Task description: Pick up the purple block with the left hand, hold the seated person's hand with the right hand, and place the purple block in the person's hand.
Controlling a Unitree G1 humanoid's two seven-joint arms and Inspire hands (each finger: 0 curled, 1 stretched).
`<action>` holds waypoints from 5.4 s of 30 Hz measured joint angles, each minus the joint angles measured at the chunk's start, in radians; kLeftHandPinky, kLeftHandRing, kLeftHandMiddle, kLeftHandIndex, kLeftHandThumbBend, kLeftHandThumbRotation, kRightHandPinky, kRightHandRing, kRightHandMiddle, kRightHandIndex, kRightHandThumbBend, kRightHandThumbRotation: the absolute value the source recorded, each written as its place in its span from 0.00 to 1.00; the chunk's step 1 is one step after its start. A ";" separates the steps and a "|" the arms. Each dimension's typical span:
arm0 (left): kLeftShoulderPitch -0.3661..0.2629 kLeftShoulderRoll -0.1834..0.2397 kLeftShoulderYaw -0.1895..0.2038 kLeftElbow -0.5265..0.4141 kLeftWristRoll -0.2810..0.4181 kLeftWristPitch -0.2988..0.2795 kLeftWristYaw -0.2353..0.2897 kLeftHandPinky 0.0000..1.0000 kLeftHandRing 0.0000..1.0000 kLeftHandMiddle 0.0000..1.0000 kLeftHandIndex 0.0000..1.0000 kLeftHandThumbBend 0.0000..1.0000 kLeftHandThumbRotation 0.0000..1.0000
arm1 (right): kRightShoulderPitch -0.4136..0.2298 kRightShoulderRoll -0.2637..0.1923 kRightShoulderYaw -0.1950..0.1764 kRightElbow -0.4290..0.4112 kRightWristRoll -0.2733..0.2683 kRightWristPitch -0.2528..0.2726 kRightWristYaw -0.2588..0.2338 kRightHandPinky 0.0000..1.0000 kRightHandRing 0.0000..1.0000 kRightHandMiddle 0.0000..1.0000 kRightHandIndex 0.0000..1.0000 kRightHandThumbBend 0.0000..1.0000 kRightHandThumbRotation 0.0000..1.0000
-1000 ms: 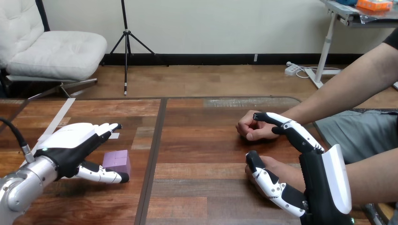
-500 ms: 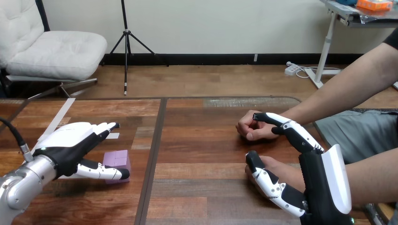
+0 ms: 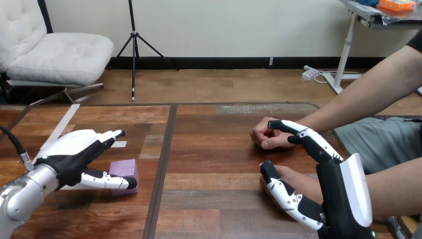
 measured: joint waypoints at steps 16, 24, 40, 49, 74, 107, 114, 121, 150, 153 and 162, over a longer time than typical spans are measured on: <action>-0.046 -0.027 -0.003 0.086 -0.024 -0.054 -0.017 0.88 0.94 0.95 0.95 0.85 0.62 | 0.000 -0.001 0.000 -0.002 -0.002 0.007 0.000 0.70 0.77 0.77 0.75 0.40 0.48; -0.056 -0.037 -0.005 0.111 -0.028 -0.068 -0.017 0.85 0.91 0.93 0.93 0.86 0.61 | 0.000 -0.001 -0.001 -0.002 -0.001 0.007 0.001 0.71 0.77 0.77 0.75 0.40 0.49; -0.067 -0.055 -0.017 0.152 -0.031 -0.073 -0.013 0.82 0.88 0.90 0.91 0.86 0.54 | 0.000 -0.001 -0.003 -0.006 -0.001 0.012 0.005 0.71 0.78 0.78 0.74 0.40 0.49; -0.076 -0.068 -0.039 0.169 -0.021 -0.068 -0.013 0.82 0.89 0.91 0.92 0.86 0.53 | 0.000 -0.001 -0.005 -0.014 -0.001 0.021 0.008 0.71 0.78 0.78 0.74 0.40 0.50; -0.113 -0.097 -0.111 0.180 0.017 -0.025 0.013 0.83 0.91 0.92 0.93 0.86 0.46 | 0.001 -0.002 -0.013 -0.035 -0.001 0.022 0.009 0.71 0.77 0.77 0.73 0.41 0.50; -0.120 -0.105 -0.161 0.181 0.076 0.046 0.165 0.60 0.69 0.73 0.74 0.66 0.22 | 0.004 -0.005 -0.015 -0.038 -0.001 0.021 0.021 0.73 0.77 0.76 0.73 0.40 0.50; -0.120 -0.105 -0.179 0.182 0.103 0.056 0.209 0.54 0.60 0.64 0.67 0.63 0.10 | 0.004 -0.005 -0.015 -0.037 -0.001 0.021 0.021 0.73 0.77 0.76 0.73 0.41 0.50; -0.120 -0.110 -0.189 0.193 0.108 0.056 0.242 0.48 0.52 0.57 0.59 0.60 0.02 | 0.004 -0.005 -0.015 -0.037 0.000 0.017 0.021 0.74 0.77 0.76 0.73 0.40 0.50; -0.142 -0.127 -0.188 0.223 0.094 0.085 0.260 0.35 0.41 0.47 0.46 0.54 0.00 | 0.004 -0.023 -0.020 -0.037 0.001 0.017 0.026 0.74 0.76 0.75 0.72 0.40 0.50; -0.143 -0.127 -0.188 0.225 0.091 0.085 0.260 0.35 0.41 0.47 0.46 0.54 0.00 | 0.004 -0.027 -0.020 -0.037 0.001 0.017 0.026 0.74 0.76 0.75 0.72 0.40 0.50; -0.144 -0.127 -0.188 0.233 0.084 0.080 0.262 0.36 0.42 0.47 0.46 0.56 0.00 | 0.004 -0.037 -0.020 -0.037 0.002 0.018 0.027 0.74 0.76 0.74 0.72 0.40 0.50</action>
